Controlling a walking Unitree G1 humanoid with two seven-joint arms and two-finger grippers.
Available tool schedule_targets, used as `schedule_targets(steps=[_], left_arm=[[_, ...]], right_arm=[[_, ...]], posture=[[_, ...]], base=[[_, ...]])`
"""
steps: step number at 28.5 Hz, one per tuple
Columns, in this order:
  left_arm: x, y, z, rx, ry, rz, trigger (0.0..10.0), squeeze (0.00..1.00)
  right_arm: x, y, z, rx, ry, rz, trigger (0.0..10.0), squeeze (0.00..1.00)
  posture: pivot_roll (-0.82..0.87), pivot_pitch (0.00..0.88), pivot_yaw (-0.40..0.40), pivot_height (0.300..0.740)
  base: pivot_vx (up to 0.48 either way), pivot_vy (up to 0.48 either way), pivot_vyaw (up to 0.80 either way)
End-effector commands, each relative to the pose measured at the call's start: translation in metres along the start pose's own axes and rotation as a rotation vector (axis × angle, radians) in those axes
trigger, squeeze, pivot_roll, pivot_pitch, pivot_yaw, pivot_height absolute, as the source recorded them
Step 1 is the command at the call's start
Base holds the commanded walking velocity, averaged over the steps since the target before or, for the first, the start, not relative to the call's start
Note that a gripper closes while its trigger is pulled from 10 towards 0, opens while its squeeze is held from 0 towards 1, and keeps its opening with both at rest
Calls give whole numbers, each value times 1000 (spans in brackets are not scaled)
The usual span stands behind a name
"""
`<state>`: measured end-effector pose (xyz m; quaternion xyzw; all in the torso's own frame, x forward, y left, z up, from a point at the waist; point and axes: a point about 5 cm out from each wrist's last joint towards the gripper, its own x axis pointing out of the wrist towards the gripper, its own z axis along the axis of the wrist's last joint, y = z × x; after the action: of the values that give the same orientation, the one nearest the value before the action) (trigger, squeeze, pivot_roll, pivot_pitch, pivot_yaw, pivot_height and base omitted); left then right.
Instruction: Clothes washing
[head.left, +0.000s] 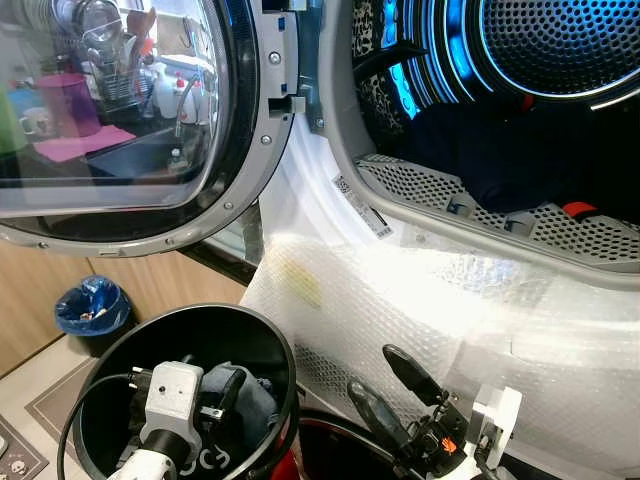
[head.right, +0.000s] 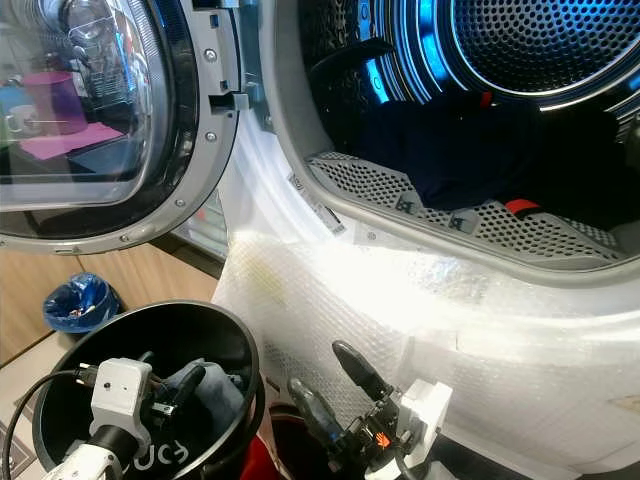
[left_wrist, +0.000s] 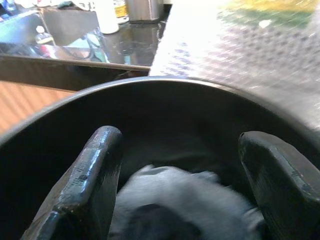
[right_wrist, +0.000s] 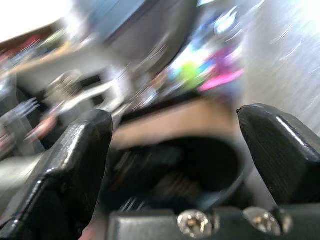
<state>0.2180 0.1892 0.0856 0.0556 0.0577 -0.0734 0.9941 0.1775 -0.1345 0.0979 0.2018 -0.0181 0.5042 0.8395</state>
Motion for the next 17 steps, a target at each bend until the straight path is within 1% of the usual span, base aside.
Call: schedule_targets(steps=[1,2,4,7,9,10,11,12,14,16,17], left_arm=[[4,7,-1,-3,31,11,10000,0],[5,8,-1,-6,36,19,10000,0],[9,17,7,-117,29,70,10000,0],[8,22,16,-107,55,63,10000,0],[2,32,20,-44,124,53,10000,0],[-1,35,20,-50,159,35,10000,0],[-10,40,15,-37,261,-53,10000,1000],[-15,42,12,-21,318,-104,10000,1000],[-31,46,-1,61,463,-224,10000,1000],[-37,54,-8,57,490,-187,10000,1000],[-39,58,-11,33,513,-151,10000,1000]], right_arm=[[8,2,7,-8,-38,51,10000,0],[10,1,7,-13,-39,49,10000,0],[14,1,9,-18,-53,54,10000,0],[16,0,9,-17,-50,56,10000,0],[15,0,7,-18,-31,62,10000,0],[14,-1,7,-15,-29,64,10000,0],[13,0,7,-7,-28,70,10000,0],[13,0,7,-4,-27,74,10000,0],[14,-1,6,1,-25,77,10000,0],[15,0,4,3,-17,85,10000,0],[15,0,3,3,-15,88,10000,0]], posture=[[10,41,13,740],[10,41,13,740],[19,56,8,740],[21,63,6,740],[35,76,0,740],[35,76,0,740],[46,78,-3,740],[49,77,-4,740],[49,77,-4,740],[44,60,4,740],[44,46,4,740]], base=[[0,0,0],[0,0,0],[0,0,0],[0,0,0],[0,0,0],[0,0,0],[0,0,0],[0,0,0],[0,0,0],[0,0,0],[0,0,0]])
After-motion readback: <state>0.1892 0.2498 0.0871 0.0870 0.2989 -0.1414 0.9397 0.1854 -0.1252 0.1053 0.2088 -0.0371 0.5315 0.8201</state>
